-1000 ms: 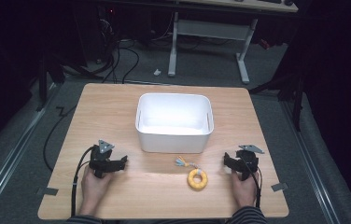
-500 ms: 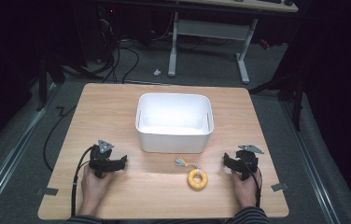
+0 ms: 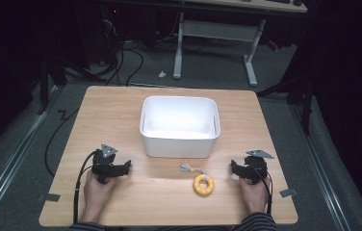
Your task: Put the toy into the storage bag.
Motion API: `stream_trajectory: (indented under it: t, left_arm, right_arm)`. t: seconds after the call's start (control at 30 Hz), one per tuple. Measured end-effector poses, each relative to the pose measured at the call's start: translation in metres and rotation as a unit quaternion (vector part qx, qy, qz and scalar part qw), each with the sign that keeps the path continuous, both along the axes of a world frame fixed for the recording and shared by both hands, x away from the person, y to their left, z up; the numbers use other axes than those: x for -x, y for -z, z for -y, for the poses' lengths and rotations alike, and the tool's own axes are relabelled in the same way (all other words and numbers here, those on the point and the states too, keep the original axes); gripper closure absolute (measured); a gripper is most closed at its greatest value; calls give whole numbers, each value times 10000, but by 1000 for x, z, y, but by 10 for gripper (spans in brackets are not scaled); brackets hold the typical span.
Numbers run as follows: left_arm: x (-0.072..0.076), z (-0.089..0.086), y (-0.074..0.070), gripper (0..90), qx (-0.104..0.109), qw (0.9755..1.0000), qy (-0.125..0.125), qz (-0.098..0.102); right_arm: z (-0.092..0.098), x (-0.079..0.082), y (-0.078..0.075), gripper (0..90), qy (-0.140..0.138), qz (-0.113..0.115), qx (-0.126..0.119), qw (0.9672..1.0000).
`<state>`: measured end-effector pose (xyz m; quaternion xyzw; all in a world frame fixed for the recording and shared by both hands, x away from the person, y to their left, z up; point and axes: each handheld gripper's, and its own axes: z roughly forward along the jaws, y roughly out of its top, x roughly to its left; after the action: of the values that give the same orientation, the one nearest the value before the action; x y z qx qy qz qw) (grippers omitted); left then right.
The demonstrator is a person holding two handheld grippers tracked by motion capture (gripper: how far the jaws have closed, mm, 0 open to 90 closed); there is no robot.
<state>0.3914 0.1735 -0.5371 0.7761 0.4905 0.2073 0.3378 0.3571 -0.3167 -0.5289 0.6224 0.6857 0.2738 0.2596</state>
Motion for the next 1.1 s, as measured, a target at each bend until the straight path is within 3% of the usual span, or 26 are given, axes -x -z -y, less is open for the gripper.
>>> stream_trajectory:
  t: [0.23, 0.5, 0.73, 1.1]
  left_arm:
    - [0, 0, 0, 158, 3, 10000, 1, -1]
    - [0, 0, 0, 157, 8, 10000, 29, -3]
    - [0, 0, 0, 158, 5, 10000, 37, -3]
    - [0, 0, 0, 157, 4, 10000, 36, -3]
  right_arm:
    - [3, 0, -2, 257, -167, -112, 20, 9998]
    - [11, 4, -8, 327, -37, -244, -112, 9996]
    - [12, 12, -13, 369, -107, -166, -73, 9998]
    - [8, 21, -23, 430, -463, -205, -152, 9986]
